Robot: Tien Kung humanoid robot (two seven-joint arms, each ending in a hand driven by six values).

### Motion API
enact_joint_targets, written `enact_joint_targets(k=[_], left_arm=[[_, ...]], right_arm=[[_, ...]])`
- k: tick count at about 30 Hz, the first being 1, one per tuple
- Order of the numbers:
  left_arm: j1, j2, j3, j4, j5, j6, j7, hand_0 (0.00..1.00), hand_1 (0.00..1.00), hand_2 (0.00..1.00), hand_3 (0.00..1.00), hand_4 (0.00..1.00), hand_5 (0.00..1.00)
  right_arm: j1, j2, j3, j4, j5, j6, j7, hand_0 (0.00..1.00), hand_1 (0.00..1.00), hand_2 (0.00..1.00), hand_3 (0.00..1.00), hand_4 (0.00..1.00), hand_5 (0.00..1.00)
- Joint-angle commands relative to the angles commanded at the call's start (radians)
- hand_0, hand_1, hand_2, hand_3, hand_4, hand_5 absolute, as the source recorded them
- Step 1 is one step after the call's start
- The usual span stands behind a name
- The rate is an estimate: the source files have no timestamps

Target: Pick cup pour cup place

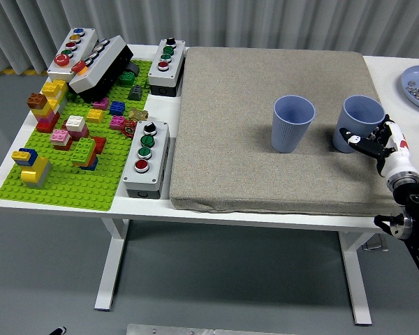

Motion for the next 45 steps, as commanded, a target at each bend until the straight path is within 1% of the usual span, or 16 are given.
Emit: enact_joint_targets(k=[9,10,20,21,22,27,32,35,37,39,41,45], left_arm=[[0.003,0.0,-0.002,0.0,0.002,0.0,0.001,0.819,0.777,0.84,0.755,0.544,0.998],[0.003,0.0,-0.002,0.0,0.003,0.0,0.001,0.819,0.777,0.84,0.755,0.544,0.998],[0.004,-0.001,-0.012,0.0,0.011,0.0,0.002,0.818,0.777,0.841,0.755,0.544,0.998],[0.004,-0.001,-0.014,0.0,0.012,0.001,0.003,0.818,0.777,0.841,0.755,0.544,0.998],[0.005,-0.001,-0.015,0.0,0.012,0.001,0.002,0.819,0.777,0.84,0.754,0.544,0.998],[0.006,-0.002,-0.021,0.0,0.015,0.001,0.002,0.819,0.777,0.84,0.754,0.544,0.998],[0.005,-0.002,-0.028,0.0,0.02,0.001,0.003,0.819,0.777,0.84,0.755,0.545,0.998],[0.007,-0.003,-0.035,0.0,0.021,0.001,0.003,0.82,0.777,0.84,0.755,0.545,0.998],[0.008,-0.003,-0.037,0.0,0.022,0.002,0.003,0.82,0.777,0.84,0.755,0.545,0.998],[0.01,-0.003,-0.043,0.0,0.026,0.002,0.003,0.82,0.777,0.84,0.755,0.545,0.998],[0.01,-0.003,-0.047,0.0,0.028,0.002,0.003,0.819,0.777,0.84,0.755,0.544,0.998],[0.011,-0.003,-0.064,0.0,0.035,0.003,0.002,0.819,0.777,0.84,0.755,0.544,0.998]], right_arm=[[-0.004,0.0,0.011,0.006,-0.025,0.015,-0.018,0.948,0.919,0.972,0.953,0.834,0.209],[-0.005,0.0,0.01,0.008,-0.027,0.018,-0.022,0.955,0.924,0.986,0.963,0.837,0.212],[-0.018,-0.012,0.019,0.037,-0.054,0.041,-0.053,0.957,0.931,0.998,0.976,0.84,0.216],[-0.02,-0.013,0.027,0.039,-0.068,0.047,-0.063,0.957,0.931,0.998,0.976,0.84,0.216],[-0.021,-0.015,0.035,0.043,-0.082,0.055,-0.073,0.966,0.948,0.998,0.998,0.846,0.218],[-0.029,-0.026,0.058,0.061,-0.128,0.083,-0.109,0.966,0.948,0.998,0.998,0.846,0.218],[-0.048,-0.051,0.075,0.096,-0.146,0.1,-0.133,0.973,0.954,0.998,0.998,0.852,0.226],[-0.078,-0.078,0.091,0.136,-0.151,0.117,-0.149,0.974,0.954,0.998,0.998,0.852,0.229],[-0.088,-0.086,0.097,0.147,-0.152,0.12,-0.152,0.974,0.954,0.998,0.998,0.852,0.229],[-0.119,-0.11,0.11,0.178,-0.151,0.128,-0.159,0.974,0.954,0.998,0.998,0.852,0.229],[-0.135,-0.121,0.118,0.196,-0.153,0.131,-0.164,0.973,0.953,0.998,0.998,0.853,0.23],[-0.215,-0.173,0.15,0.288,-0.164,0.137,-0.177,0.973,0.953,0.998,0.998,0.853,0.23]])
